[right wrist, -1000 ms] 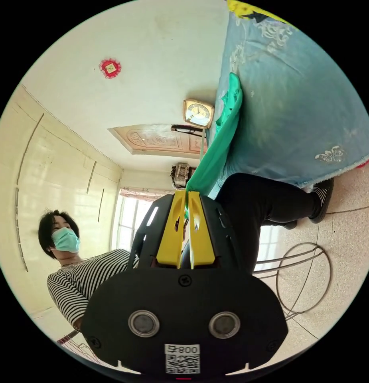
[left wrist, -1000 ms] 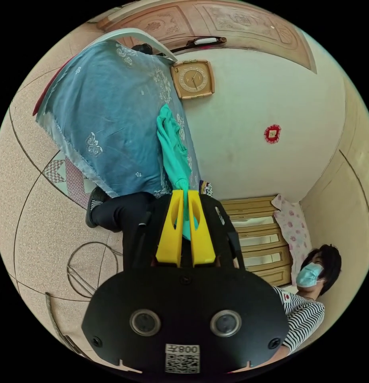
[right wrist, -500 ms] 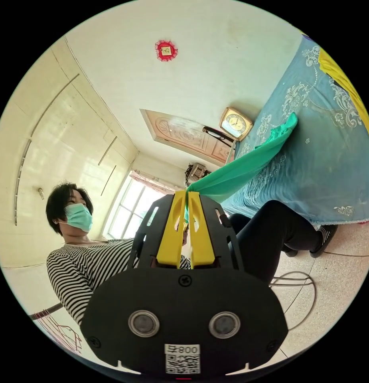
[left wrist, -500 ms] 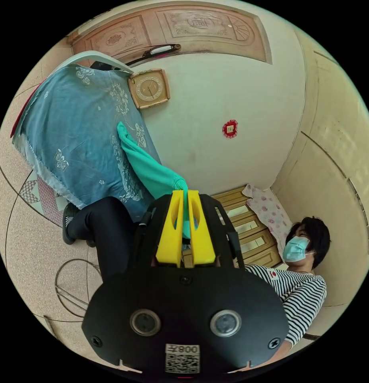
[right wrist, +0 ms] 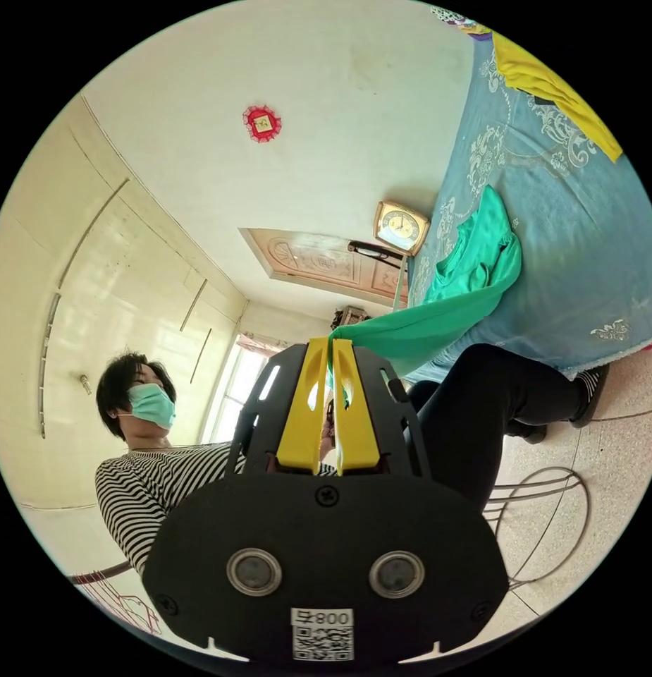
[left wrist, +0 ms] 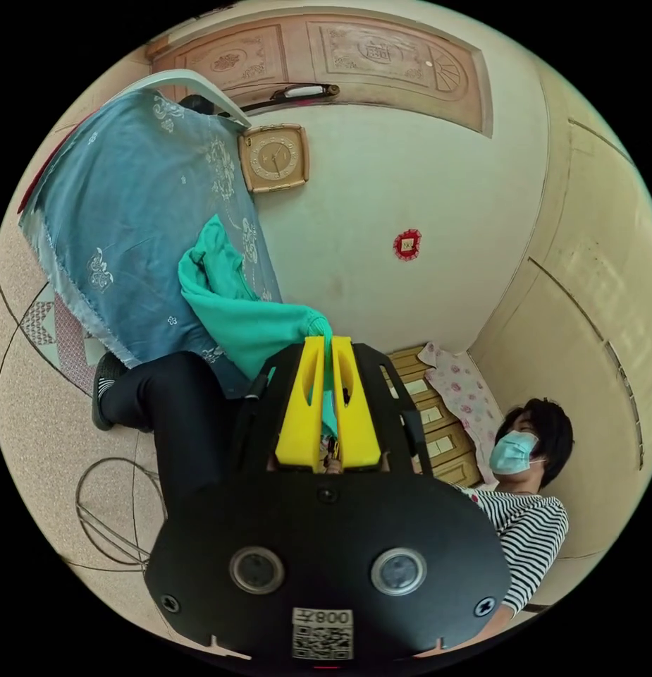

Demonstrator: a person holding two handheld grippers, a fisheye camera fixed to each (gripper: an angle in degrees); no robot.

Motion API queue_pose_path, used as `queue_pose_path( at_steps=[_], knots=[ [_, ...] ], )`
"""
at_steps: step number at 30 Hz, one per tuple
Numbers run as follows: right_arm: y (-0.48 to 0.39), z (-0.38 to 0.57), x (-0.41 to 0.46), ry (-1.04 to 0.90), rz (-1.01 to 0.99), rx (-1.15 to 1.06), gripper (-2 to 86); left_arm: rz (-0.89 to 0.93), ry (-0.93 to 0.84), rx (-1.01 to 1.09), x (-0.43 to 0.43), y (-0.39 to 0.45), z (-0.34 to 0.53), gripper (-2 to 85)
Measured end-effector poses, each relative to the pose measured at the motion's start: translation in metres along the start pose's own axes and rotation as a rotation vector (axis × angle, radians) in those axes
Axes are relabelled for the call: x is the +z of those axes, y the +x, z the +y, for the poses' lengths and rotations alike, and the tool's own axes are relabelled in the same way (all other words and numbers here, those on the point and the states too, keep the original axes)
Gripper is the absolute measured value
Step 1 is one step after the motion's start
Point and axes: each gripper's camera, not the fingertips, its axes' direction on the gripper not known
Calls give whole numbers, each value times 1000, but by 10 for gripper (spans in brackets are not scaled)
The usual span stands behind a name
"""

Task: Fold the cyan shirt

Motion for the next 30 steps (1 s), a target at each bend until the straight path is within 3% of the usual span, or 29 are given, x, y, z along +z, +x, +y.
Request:
queue_pose_path(
  at_steps=[16, 30],
  knots=[
    [51, -174, 47, 17, 70, 29, 5, -65, -44, 1, 128, 58, -165, 19],
    [175, -370, 107, 14, 191, 152, 6, -183, -95, -47, 264, 83, -314, 20]
  ],
)
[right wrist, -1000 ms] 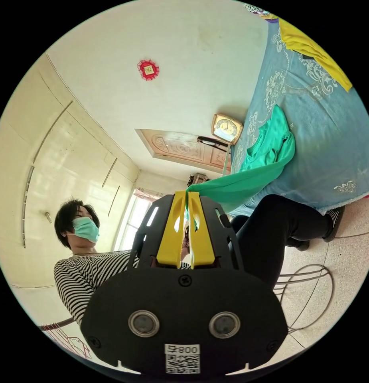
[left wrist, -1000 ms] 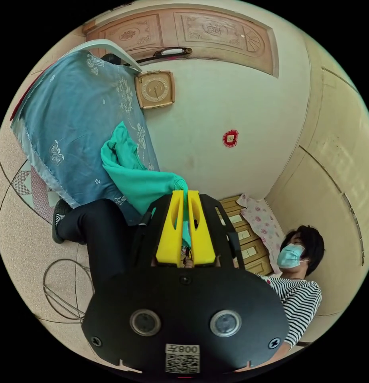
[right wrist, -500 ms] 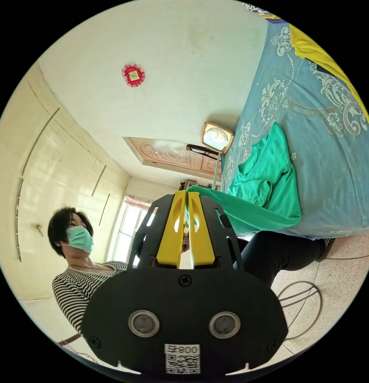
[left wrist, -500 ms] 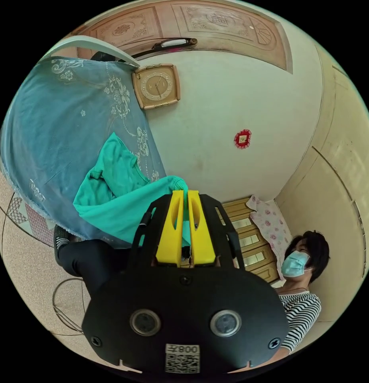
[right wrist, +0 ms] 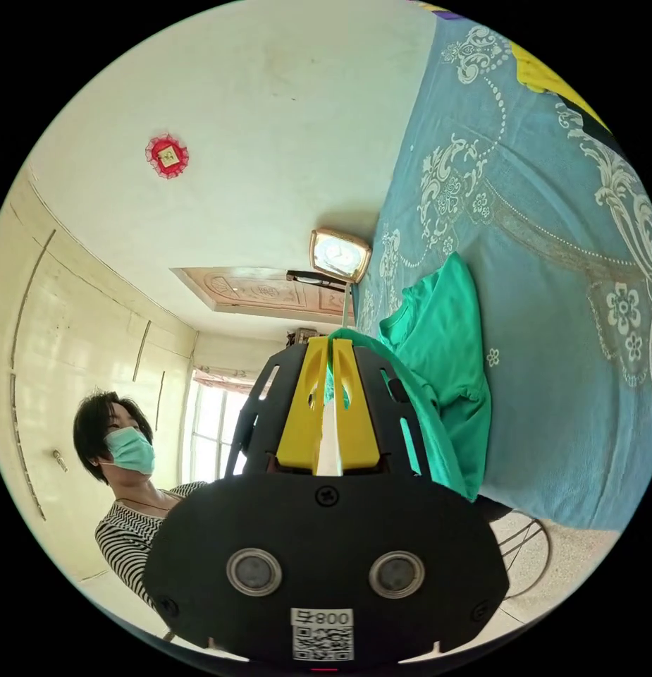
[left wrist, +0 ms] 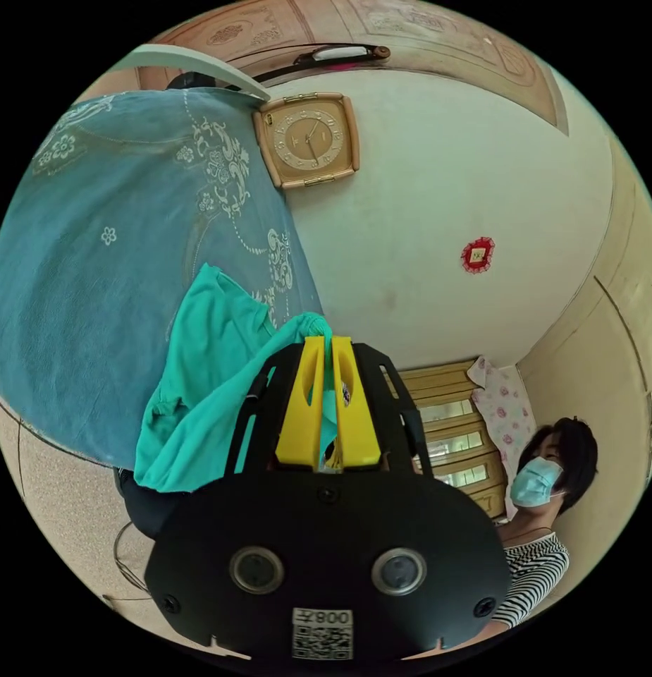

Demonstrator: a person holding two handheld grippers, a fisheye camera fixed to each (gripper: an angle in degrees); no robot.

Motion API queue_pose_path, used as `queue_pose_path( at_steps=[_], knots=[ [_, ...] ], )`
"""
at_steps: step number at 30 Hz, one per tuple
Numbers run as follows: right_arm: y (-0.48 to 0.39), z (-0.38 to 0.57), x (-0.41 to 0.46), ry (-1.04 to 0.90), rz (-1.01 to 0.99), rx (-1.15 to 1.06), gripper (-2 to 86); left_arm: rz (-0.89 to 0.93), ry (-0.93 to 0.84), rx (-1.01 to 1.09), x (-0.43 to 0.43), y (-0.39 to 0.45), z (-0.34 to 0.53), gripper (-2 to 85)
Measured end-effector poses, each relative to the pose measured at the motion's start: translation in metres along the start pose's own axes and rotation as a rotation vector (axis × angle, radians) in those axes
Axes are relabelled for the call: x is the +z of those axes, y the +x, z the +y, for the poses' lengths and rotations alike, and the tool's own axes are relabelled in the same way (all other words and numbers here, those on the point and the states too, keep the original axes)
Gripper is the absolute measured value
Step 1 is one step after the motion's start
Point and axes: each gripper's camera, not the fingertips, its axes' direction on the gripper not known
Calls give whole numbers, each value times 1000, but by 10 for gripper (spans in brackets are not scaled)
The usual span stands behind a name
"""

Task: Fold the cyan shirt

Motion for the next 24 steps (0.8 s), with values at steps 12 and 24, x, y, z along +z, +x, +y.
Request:
queue_pose_path(
  at_steps=[12, 24],
  knots=[
    [106, -146, 83, -47, 136, 135, 5, -146, -31, -82, 99, 18, -106, 24],
    [176, -199, 148, -64, 272, 178, 4, -157, 27, -99, 162, 47, -138, 58]
  ],
)
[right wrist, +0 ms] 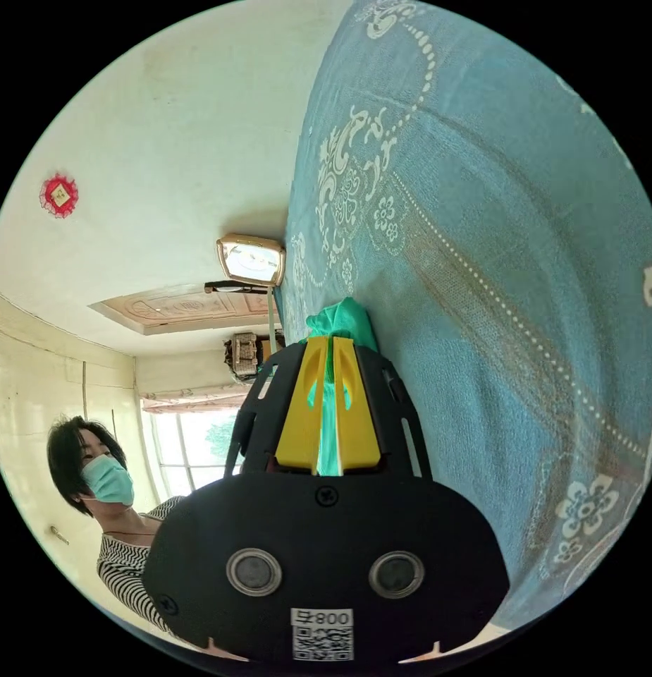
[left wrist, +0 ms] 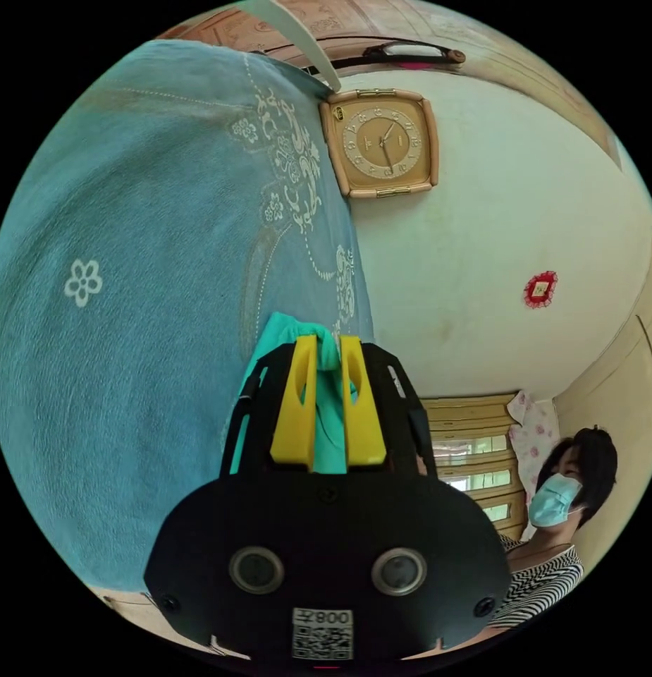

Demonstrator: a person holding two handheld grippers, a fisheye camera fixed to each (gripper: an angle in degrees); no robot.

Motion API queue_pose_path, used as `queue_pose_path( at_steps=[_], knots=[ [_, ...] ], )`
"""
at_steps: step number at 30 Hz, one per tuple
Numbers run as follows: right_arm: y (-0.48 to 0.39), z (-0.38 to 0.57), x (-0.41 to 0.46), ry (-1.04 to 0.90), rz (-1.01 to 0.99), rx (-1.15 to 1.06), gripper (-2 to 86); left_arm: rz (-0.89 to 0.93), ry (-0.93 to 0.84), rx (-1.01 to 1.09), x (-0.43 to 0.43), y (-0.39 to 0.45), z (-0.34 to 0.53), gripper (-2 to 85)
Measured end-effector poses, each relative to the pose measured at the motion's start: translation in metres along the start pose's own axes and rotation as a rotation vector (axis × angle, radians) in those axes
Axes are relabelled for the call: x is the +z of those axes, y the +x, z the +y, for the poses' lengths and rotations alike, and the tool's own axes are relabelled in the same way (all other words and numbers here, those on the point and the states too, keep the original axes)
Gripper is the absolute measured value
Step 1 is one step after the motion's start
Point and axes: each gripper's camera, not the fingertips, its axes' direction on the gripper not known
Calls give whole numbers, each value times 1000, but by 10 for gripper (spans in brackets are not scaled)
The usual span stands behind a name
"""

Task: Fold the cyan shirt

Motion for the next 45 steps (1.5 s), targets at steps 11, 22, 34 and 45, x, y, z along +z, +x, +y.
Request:
queue_pose_path(
  at_steps=[11, 22, 34, 45],
  knots=[
    [-62, 20, 130, -238, 333, -339, 0, -80, 53, 222, 28, 96, 33, 16],
    [-67, 24, 305, -514, 791, -602, 0, -470, -530, 511, 189, 172, 55, 2],
    [-82, -23, 351, -331, 846, -645, 1, -506, -437, 624, 237, 244, 35, 10],
    [-67, 92, 425, -628, 1040, -1058, 30, -757, -792, 1087, 275, 281, 132, 39]
  ],
)
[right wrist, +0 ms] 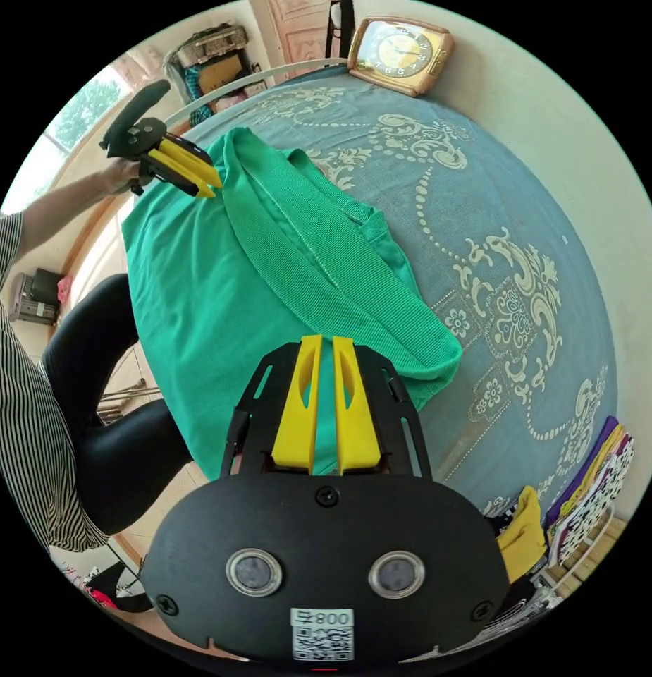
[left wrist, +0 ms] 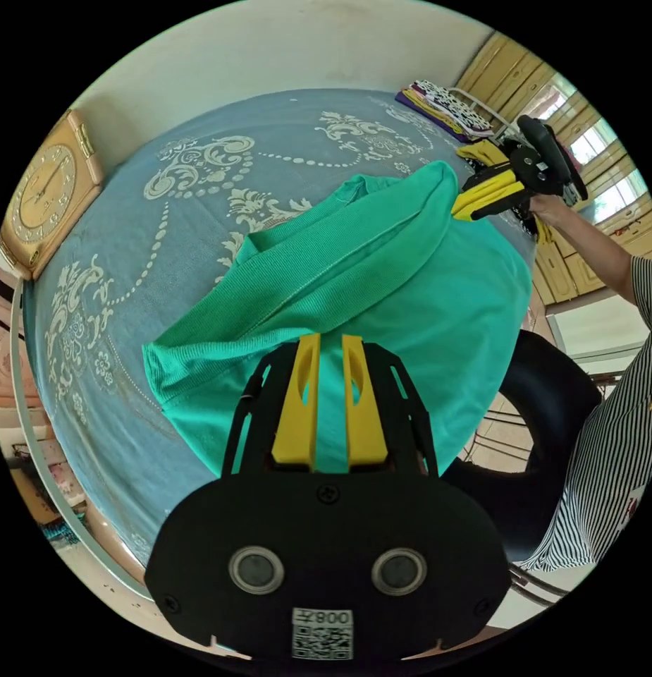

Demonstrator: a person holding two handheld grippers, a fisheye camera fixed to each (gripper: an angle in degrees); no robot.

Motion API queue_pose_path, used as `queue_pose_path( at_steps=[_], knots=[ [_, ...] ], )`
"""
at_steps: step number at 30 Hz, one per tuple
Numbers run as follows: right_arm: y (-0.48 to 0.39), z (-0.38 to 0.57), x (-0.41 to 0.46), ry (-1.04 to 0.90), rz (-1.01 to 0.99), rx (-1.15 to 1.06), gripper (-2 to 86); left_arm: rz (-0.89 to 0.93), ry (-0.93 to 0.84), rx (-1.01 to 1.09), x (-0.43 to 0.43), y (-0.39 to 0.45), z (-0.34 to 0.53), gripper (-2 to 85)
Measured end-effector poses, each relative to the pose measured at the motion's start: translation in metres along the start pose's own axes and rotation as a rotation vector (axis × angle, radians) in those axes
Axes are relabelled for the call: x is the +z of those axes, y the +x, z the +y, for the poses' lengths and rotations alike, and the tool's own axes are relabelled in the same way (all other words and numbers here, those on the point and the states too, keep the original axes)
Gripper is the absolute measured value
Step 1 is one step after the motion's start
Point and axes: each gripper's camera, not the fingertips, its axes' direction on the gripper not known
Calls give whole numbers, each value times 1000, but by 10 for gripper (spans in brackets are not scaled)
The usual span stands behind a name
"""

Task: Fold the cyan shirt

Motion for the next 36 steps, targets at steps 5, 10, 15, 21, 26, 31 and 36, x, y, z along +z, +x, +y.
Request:
queue_pose_path(
  at_steps=[5, 10, 15, 21, 26, 31, 36],
  knots=[
    [-25, -6, 16, -36, 107, -92, 42, -69, -65, 82, 5, 22, -15, 23],
    [-40, -9, 30, -72, 163, -167, 37, -56, -52, 59, 1, 25, -18, 10],
    [-38, -6, 34, -69, 196, -185, 5, -43, -17, 30, -10, 24, -17, 6],
    [-3, -2, -8, 48, 263, -95, -1, -55, 92, -45, -37, 9, -18, 5],
    [59, -3, -22, 99, 97, 57, 1, 34, 130, -190, -33, -25, -23, 5],
    [99, 18, -30, 137, 14, 214, 17, 32, 172, -286, -38, -38, -4, 12],
    [117, 86, -69, 257, 52, 354, 62, -4, 260, -356, -63, -45, 44, 39]
  ],
)
